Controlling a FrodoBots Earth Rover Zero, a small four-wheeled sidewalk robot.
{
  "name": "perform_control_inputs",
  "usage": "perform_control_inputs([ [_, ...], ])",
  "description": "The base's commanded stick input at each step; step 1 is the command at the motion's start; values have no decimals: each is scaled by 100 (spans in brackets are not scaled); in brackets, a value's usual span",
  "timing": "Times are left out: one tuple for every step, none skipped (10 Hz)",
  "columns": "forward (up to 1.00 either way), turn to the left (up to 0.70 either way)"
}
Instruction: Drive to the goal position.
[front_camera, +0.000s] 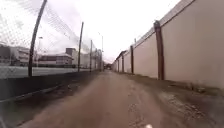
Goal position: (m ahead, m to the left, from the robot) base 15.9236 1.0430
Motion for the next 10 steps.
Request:
perform_control_inputs([
  [70, -35],
  [70, -35],
  [70, 0],
  [70, 0],
  [70, 0],
  [70, 0],
  [70, 0],
  [70, 0],
  [70, 0],
  [70, 0],
])
